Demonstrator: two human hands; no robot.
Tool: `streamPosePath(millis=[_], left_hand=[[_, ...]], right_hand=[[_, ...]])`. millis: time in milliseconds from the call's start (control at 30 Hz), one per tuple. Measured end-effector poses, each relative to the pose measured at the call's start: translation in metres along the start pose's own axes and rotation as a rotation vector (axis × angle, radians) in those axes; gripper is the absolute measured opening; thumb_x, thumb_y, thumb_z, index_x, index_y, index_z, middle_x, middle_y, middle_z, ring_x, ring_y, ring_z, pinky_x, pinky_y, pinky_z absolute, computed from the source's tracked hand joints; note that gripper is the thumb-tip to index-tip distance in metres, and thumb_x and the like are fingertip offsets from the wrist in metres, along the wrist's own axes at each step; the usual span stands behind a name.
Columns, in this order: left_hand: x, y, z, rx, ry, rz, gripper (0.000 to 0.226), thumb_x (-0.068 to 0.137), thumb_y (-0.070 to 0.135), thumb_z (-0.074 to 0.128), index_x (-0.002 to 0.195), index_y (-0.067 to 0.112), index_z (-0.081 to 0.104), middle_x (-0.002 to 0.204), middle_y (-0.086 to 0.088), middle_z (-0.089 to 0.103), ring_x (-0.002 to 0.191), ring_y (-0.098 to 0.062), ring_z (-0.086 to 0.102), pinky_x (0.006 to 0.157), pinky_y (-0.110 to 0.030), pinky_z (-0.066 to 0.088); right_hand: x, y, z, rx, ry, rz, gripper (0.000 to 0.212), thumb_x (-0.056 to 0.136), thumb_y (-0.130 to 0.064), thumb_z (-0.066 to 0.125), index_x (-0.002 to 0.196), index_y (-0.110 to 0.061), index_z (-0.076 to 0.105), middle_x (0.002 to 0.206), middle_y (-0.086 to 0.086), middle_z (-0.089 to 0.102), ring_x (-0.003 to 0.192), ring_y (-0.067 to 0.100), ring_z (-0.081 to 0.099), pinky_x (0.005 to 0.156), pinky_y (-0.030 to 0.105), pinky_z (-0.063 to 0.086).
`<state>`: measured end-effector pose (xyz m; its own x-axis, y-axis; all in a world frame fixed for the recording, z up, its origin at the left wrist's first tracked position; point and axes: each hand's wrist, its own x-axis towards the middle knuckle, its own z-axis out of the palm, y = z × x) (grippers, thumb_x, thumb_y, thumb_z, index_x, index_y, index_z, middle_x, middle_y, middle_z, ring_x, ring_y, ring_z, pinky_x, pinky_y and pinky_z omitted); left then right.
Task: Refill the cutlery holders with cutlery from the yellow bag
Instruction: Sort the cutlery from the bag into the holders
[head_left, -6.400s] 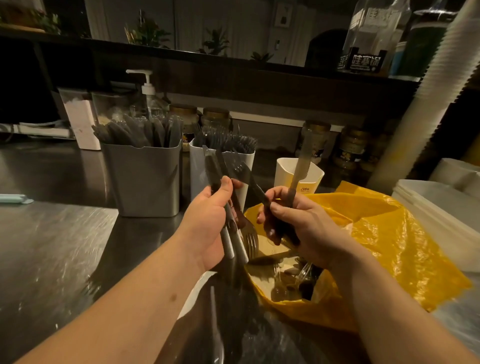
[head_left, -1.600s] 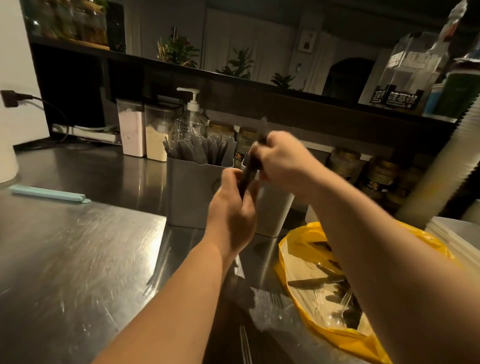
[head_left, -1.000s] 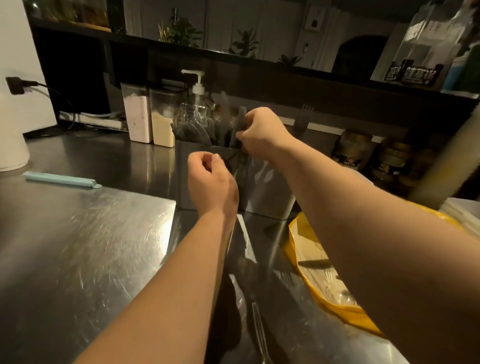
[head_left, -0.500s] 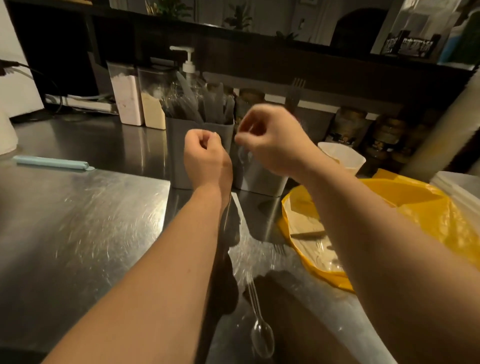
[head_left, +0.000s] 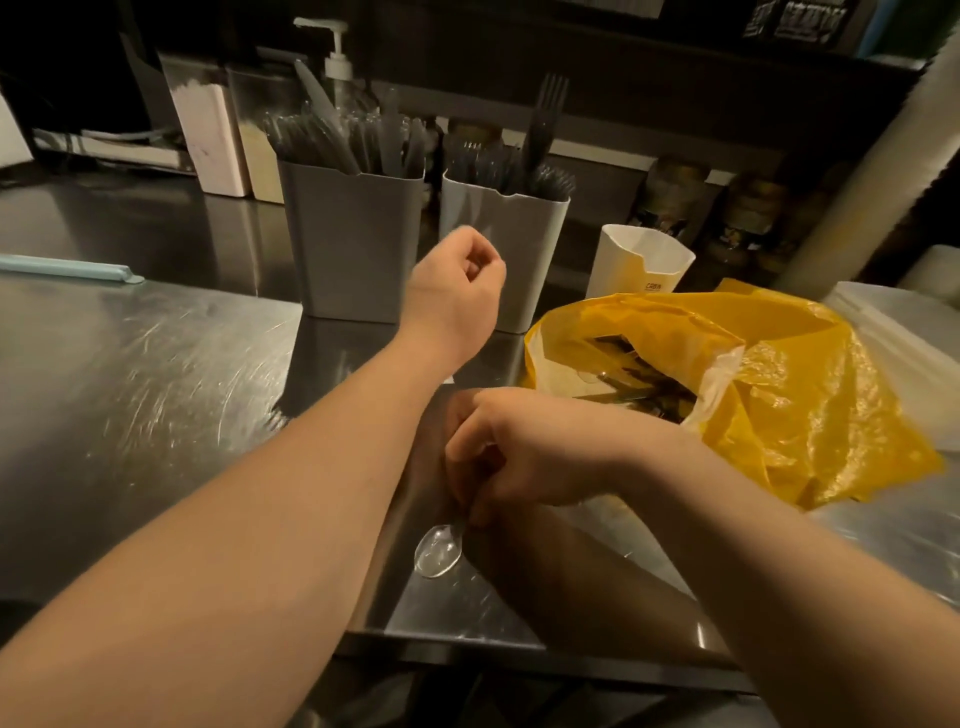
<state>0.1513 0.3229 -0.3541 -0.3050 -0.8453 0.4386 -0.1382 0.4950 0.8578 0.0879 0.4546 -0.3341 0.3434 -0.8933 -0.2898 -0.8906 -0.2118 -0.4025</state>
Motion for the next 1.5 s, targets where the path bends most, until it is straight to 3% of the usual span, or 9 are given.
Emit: streamPosePath(millis=[167, 333, 500, 600, 833, 1100, 1200, 1333, 1500], left_hand=[[-0.003, -0.009, 0.012, 0.075, -0.084, 0.042, 0.01, 0.097, 0.02, 0.058, 0.088, 0.018, 0.061, 0.063, 0.003, 0.058, 0.07, -0.02, 0.058, 0.078, -0.046, 0.055], [-0.008, -0.012, 0.025, 0.075, -0.051, 0.124, 0.01, 0.097, 0.019, 0.061, 0.087, 0.021, 0.061, 0.067, 0.005, 0.059, 0.067, -0.014, 0.058, 0.068, -0.04, 0.054], [-0.018, 0.003, 0.05, 0.128, -0.177, 0.384, 0.005, 0.097, 0.016, 0.063, 0.095, 0.02, 0.064, 0.075, 0.011, 0.061, 0.071, -0.009, 0.06, 0.062, -0.018, 0.05], [-0.023, 0.003, 0.055, 0.115, -0.228, 0.401, 0.004, 0.097, 0.016, 0.063, 0.099, 0.019, 0.066, 0.078, 0.01, 0.063, 0.076, -0.009, 0.061, 0.065, -0.015, 0.052], [-0.027, 0.001, 0.054, 0.146, -0.371, 0.265, 0.01, 0.097, 0.023, 0.065, 0.101, 0.032, 0.064, 0.09, 0.02, 0.062, 0.091, -0.003, 0.06, 0.074, -0.008, 0.05], [-0.034, 0.01, 0.054, 0.228, -0.604, 0.118, 0.029, 0.095, 0.015, 0.065, 0.109, 0.04, 0.056, 0.106, 0.021, 0.056, 0.1, -0.004, 0.057, 0.077, -0.008, 0.049], [-0.037, 0.015, 0.06, 0.29, -0.661, 0.122, 0.032, 0.093, 0.023, 0.066, 0.119, 0.038, 0.054, 0.121, 0.018, 0.052, 0.113, -0.006, 0.051, 0.095, -0.022, 0.048], [-0.051, 0.025, 0.074, 0.37, -0.784, 0.033, 0.061, 0.095, 0.047, 0.061, 0.147, 0.037, 0.031, 0.154, 0.016, 0.022, 0.138, -0.014, 0.034, 0.114, -0.034, 0.037], [-0.057, 0.022, 0.078, 0.456, -0.844, 0.035, 0.089, 0.091, 0.062, 0.059, 0.157, 0.037, 0.006, 0.16, 0.025, -0.008, 0.154, -0.017, 0.005, 0.125, -0.046, 0.02]], right_hand=[[-0.016, 0.023, -0.015, 0.093, 0.221, -0.004, 0.02, 0.089, -0.009, 0.071, 0.094, -0.028, 0.065, 0.089, -0.013, 0.063, 0.086, 0.005, 0.063, 0.078, 0.013, 0.054], [-0.05, 0.081, -0.077, 0.545, 0.802, 0.08, 0.015, 0.094, -0.005, 0.064, 0.102, -0.017, 0.067, 0.091, 0.0, 0.069, 0.08, 0.016, 0.07, 0.067, 0.03, 0.06], [-0.034, 0.17, -0.147, 0.352, 1.265, 0.46, 0.008, 0.097, -0.02, 0.066, 0.103, -0.016, 0.069, 0.097, 0.0, 0.07, 0.088, 0.012, 0.068, 0.067, 0.02, 0.056], [-0.012, 0.205, -0.163, 0.12, 1.24, 0.603, 0.022, 0.091, -0.024, 0.073, 0.111, -0.015, 0.07, 0.106, 0.003, 0.069, 0.1, 0.018, 0.065, 0.085, 0.035, 0.06], [0.017, 0.227, -0.16, -0.049, 0.85, 0.79, 0.032, 0.079, -0.028, 0.084, 0.105, -0.012, 0.074, 0.098, 0.007, 0.07, 0.087, 0.022, 0.069, 0.08, 0.038, 0.062], [-0.048, 0.174, -0.129, -0.027, 0.997, 0.655, 0.026, 0.092, -0.044, 0.068, 0.098, -0.019, 0.068, 0.087, -0.001, 0.066, 0.081, 0.013, 0.063, 0.071, 0.029, 0.058], [-0.09, 0.182, -0.094, -0.17, 0.912, 0.951, 0.047, 0.091, -0.061, 0.058, 0.116, -0.022, 0.064, 0.106, 0.004, 0.067, 0.099, 0.026, 0.063, 0.083, 0.047, 0.06], [-0.119, 0.206, -0.064, -0.145, 0.866, 1.217, 0.068, 0.092, -0.066, 0.053, 0.144, -0.023, 0.046, 0.144, 0.013, 0.049, 0.134, 0.039, 0.043, 0.107, 0.059, 0.041], [-0.108, 0.221, -0.055, -0.048, 1.004, 1.103, 0.028, 0.1, -0.039, 0.055, 0.118, -0.02, 0.066, 0.1, 0.003, 0.064, 0.09, 0.025, 0.059, 0.073, 0.037, 0.05]])
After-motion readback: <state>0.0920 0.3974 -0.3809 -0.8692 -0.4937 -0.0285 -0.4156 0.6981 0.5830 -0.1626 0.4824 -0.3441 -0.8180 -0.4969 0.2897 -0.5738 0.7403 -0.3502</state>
